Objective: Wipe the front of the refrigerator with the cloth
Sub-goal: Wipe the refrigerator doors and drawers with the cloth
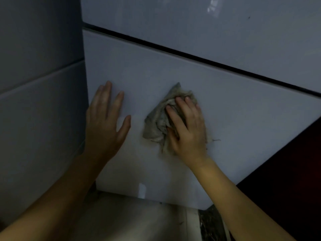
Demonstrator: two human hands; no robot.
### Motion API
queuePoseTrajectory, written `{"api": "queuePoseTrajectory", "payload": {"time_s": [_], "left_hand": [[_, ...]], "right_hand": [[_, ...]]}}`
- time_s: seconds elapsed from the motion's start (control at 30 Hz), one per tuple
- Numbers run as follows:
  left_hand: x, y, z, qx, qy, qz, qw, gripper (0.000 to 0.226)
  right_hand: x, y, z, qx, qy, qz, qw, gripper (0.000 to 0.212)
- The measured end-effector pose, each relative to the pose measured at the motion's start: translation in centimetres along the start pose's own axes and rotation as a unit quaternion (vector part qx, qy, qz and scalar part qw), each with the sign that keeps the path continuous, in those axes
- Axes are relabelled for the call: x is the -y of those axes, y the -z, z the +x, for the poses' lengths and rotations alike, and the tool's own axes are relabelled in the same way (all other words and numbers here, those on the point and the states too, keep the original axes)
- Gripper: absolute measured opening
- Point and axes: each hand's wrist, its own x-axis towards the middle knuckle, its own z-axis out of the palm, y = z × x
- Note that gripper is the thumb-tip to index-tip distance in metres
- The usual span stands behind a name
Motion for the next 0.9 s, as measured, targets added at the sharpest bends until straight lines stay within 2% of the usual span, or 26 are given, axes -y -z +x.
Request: {"api": "queuePoseTrajectory", "payload": {"time_s": [0.17, 0.27, 0.4, 0.47, 0.6, 0.77, 0.9], "left_hand": [[-0.4, -0.7, -0.4, -0.002, 0.005, 0.003, 1.0, 0.06], [-0.2, -0.8, -0.6, 0.005, 0.007, 0.003, 1.0, 0.064], [-0.9, -0.7, -0.4, 0.003, -0.001, 0.005, 1.0, 0.064], [-1.2, -0.8, -0.5, 0.009, -0.018, 0.002, 1.0, 0.064], [-1.4, -1.2, -1.3, 0.04, -0.024, -0.003, 0.999, 0.066], [-1.7, -1.9, -1.3, 0.024, -0.007, -0.013, 1.0, 0.071], [-2.1, -2.3, -1.3, 0.006, -0.009, -0.013, 1.0, 0.07]], "right_hand": [[3.0, -3.0, 1.2, -0.03, 0.026, 0.007, 0.999, 0.041], [2.1, -3.2, -0.6, -0.03, 0.056, 0.009, 0.998, 0.039], [-2.1, -0.6, -6.3, 0.027, 0.069, -0.005, 0.997, 0.042], [-4.5, 1.7, -9.6, 0.064, 0.049, -0.027, 0.996, 0.05], [-7.1, 4.7, -12.2, 0.086, 0.007, -0.054, 0.995, 0.058], [-4.8, 3.0, -9.3, 0.033, -0.021, -0.03, 0.999, 0.054], [-1.8, 0.3, -5.4, -0.011, 0.001, -0.004, 1.0, 0.044]]}}
